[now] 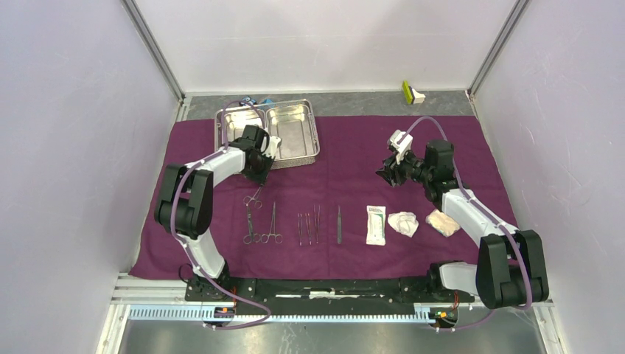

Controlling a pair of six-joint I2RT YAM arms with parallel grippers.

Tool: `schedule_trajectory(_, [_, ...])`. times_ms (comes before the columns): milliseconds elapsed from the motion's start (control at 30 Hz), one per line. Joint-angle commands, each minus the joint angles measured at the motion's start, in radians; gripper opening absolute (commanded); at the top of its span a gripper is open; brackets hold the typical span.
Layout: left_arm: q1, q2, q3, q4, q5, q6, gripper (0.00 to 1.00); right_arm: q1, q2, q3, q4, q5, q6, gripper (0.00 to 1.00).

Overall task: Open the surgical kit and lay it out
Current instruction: Place the medical item in the surgical kit.

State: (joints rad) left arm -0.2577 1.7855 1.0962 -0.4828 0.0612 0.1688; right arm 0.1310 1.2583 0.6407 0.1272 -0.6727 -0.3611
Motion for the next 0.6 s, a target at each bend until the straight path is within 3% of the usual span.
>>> schedule_trajectory(0, [-0.006,0.033,-0.039,0.047,0.009,0.028,0.03,0.003,0.005,0.002,0.037,-0.007,0.002,0.5])
schedule_trajectory(567, [-0.015,-0.124,0.027,-0.022,0.201,0.045,0.02,0.003,0.004,0.002,0.042,-0.016,0.014,0.5])
